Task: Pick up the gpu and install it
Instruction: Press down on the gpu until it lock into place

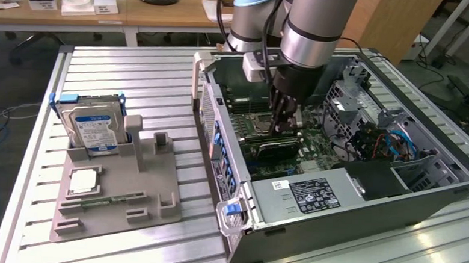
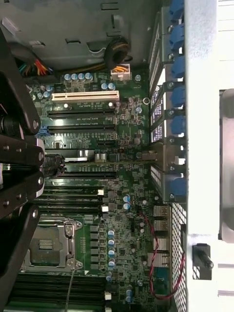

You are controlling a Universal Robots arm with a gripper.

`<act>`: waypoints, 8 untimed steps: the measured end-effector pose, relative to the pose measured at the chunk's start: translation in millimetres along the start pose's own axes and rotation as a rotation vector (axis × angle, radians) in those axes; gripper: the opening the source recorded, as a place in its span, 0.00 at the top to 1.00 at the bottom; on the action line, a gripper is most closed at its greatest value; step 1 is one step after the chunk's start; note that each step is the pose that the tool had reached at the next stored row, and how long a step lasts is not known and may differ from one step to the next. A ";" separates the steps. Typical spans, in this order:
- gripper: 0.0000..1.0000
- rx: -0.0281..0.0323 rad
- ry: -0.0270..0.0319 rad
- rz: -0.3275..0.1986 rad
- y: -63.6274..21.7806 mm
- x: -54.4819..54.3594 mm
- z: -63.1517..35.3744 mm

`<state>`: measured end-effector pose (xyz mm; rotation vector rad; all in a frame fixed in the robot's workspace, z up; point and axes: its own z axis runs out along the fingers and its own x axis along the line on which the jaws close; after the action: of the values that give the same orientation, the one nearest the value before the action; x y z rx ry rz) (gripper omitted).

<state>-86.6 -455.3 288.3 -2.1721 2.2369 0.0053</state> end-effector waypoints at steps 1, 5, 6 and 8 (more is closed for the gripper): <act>0.89 -0.0001 0.0001 0.000 -0.5 0.0 0.4; 0.89 0.0000 0.0000 0.000 -2.6 0.0 1.6; 0.89 -0.0001 0.0001 0.000 -2.6 0.0 1.5; 0.89 0.0000 0.0000 0.000 -2.6 0.0 1.6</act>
<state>-83.9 -455.3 286.8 -2.1723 2.2367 0.0053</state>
